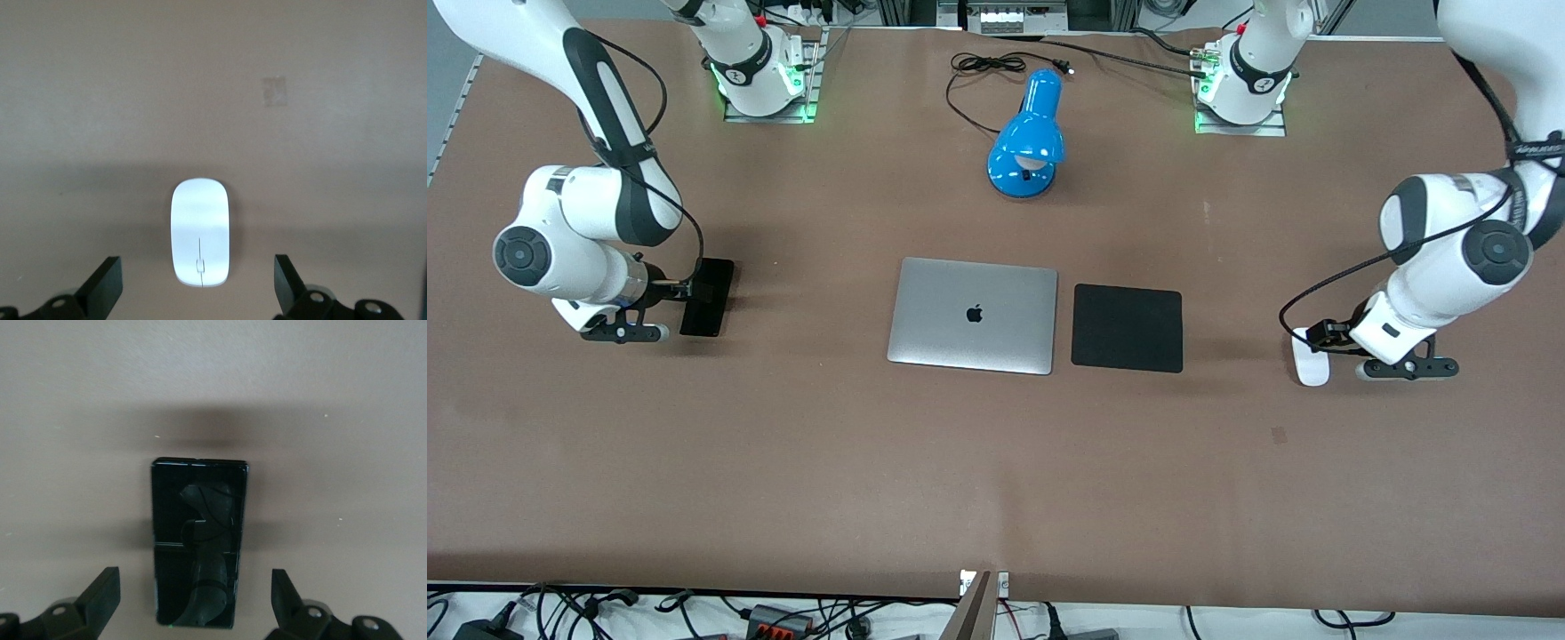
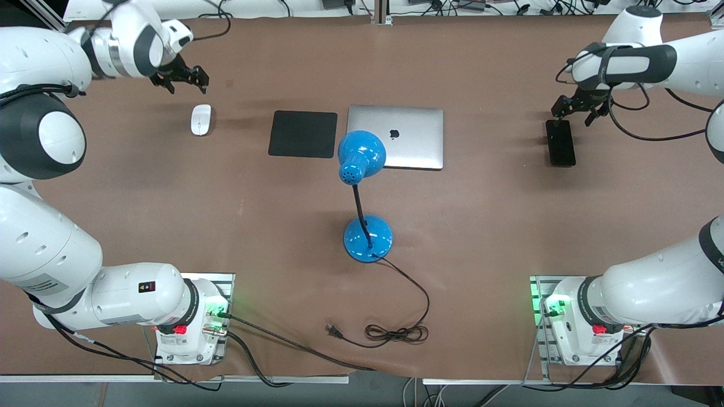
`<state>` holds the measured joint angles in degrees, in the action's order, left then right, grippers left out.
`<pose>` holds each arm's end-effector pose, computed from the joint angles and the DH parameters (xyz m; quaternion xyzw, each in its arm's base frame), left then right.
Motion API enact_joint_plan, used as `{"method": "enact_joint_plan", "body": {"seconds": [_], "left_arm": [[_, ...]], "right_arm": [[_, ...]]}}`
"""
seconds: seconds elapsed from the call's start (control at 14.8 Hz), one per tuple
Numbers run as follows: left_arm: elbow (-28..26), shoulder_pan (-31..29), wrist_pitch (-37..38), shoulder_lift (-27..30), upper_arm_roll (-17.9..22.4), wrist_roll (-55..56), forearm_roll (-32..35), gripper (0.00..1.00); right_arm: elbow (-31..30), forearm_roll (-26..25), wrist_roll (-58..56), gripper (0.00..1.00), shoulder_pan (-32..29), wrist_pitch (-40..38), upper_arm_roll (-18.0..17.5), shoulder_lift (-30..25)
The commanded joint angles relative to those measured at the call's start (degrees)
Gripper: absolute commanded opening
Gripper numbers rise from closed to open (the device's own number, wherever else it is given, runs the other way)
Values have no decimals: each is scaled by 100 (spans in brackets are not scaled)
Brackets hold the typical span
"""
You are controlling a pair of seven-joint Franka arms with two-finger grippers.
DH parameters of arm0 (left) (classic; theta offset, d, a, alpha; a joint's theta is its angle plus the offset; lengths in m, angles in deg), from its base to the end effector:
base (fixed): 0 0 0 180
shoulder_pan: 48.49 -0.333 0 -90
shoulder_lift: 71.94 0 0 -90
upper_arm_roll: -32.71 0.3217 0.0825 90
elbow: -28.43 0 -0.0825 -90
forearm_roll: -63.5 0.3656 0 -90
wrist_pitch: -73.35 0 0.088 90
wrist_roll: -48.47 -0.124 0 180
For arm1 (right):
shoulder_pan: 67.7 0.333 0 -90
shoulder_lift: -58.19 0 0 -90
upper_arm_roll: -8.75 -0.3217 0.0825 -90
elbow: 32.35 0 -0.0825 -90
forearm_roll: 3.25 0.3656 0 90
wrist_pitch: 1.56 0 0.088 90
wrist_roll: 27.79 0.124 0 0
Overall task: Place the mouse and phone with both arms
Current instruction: 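Close the right gripper on the phone while the left gripper grasps the mouse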
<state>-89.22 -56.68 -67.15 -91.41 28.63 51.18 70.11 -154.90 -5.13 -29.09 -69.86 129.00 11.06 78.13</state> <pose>0.5878 0.0446 0.2789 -0.9990 -0.0185 -0.0300 0.0266 0.5341 -0.0431 0.2282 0.9943 -0.0151 -0.1046 0.0130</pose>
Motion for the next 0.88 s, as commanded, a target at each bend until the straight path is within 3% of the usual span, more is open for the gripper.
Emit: {"method": "enact_joint_plan", "body": {"seconds": [0.0, 0.27, 0.81], "left_arm": [[-206, -130, -836, -363, -23, -122, 77, 100], [-276, -165, -1566, -856, -23, -130, 77, 100], [-311, -288, -1612, -1006, -14, -210, 77, 100]], "right_arm": [[-225, -76, 33, 100, -144, 303, -29, 88], [-234, -41, 340, 100, -163, 312, -38, 291], [-260, 21, 446, 100, -136, 339, -55, 449]]}}
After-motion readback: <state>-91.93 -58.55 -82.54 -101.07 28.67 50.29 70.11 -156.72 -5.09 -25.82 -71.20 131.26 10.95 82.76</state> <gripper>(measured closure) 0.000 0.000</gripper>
